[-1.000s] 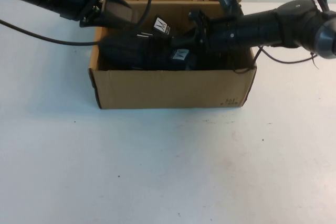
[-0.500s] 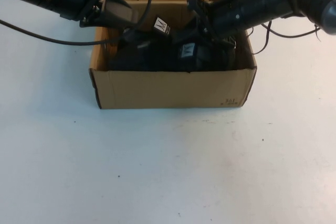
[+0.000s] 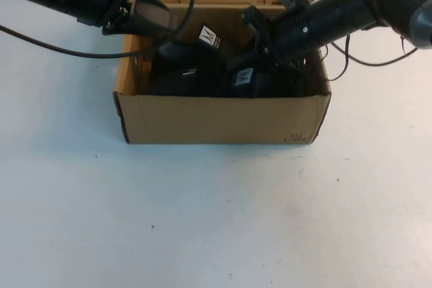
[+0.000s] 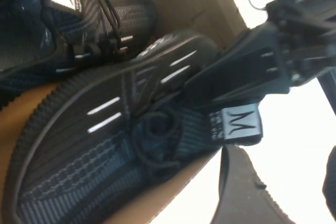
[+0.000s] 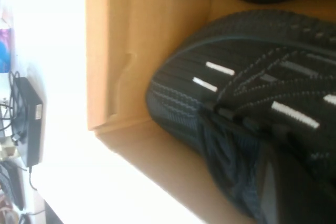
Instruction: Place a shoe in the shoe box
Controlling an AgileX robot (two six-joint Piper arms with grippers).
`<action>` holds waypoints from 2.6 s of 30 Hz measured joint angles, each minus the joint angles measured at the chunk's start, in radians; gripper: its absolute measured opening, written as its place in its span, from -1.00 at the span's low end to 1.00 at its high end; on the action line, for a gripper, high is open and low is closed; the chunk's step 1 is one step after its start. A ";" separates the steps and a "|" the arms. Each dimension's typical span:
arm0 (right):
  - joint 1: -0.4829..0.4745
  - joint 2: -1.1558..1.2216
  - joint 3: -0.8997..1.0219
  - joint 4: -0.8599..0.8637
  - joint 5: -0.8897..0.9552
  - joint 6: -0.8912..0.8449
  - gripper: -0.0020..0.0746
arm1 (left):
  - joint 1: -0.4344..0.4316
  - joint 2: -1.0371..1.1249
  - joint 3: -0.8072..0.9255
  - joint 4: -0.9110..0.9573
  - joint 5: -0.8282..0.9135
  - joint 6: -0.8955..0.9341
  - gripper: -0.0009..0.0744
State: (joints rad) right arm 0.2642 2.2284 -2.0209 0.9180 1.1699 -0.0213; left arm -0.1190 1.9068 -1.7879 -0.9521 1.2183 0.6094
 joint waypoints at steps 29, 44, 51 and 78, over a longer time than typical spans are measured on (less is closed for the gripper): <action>-0.007 0.064 -0.253 -0.101 0.056 0.001 -0.13 | 0.000 0.000 0.000 0.001 0.002 -0.004 -0.37; -0.007 -0.049 -0.307 -0.468 0.076 0.007 -0.97 | 0.000 -0.063 0.000 0.054 0.002 -0.026 -0.89; -0.004 -0.211 -0.307 -0.615 0.036 0.007 -0.99 | 0.000 -0.138 0.000 0.127 0.007 -0.034 -0.97; 0.096 -1.043 0.246 -0.749 -0.302 -0.082 -0.99 | 0.000 -1.100 0.522 0.376 -0.179 -0.037 -0.98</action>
State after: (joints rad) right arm 0.3602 1.1855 -1.7749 0.1693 0.8674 -0.1030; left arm -0.1190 0.8067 -1.2663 -0.5764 1.0396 0.5722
